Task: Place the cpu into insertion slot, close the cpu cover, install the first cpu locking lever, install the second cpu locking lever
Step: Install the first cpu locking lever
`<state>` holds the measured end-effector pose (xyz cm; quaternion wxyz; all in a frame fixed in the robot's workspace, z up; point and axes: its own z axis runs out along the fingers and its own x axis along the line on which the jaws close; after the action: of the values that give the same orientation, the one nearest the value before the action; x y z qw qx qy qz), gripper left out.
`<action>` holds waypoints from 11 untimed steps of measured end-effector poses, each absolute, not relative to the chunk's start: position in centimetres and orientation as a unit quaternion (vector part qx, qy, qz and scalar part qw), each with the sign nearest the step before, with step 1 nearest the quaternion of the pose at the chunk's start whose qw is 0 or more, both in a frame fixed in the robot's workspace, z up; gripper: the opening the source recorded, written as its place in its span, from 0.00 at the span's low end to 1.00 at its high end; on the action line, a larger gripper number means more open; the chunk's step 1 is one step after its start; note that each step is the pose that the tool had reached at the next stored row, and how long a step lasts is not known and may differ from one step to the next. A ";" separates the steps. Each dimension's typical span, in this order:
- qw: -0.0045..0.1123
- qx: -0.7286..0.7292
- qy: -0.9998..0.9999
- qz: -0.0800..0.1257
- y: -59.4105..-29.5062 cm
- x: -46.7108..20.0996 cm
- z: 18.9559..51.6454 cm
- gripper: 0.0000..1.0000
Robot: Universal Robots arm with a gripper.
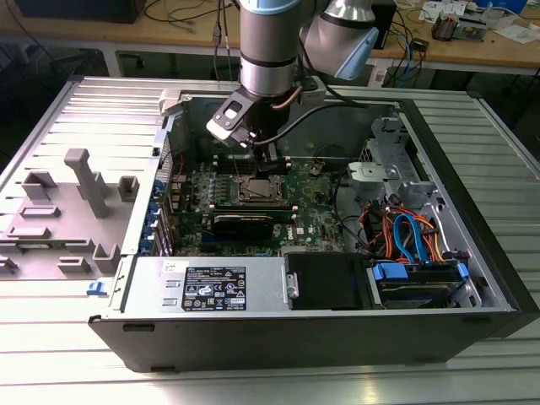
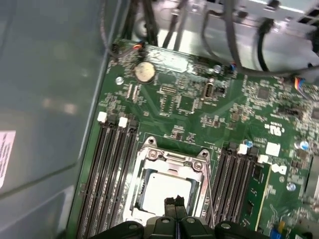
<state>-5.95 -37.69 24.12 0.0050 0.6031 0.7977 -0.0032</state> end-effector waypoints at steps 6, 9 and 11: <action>0.005 0.576 0.817 -0.003 -37.7 -6.0 24.7 0.11; 0.005 0.574 0.819 -0.003 -37.7 -6.0 25.6 0.11; 0.005 0.567 0.824 -0.003 -37.7 -6.0 25.6 0.11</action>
<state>-5.96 -37.69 25.64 0.0051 0.5671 0.8236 -0.0029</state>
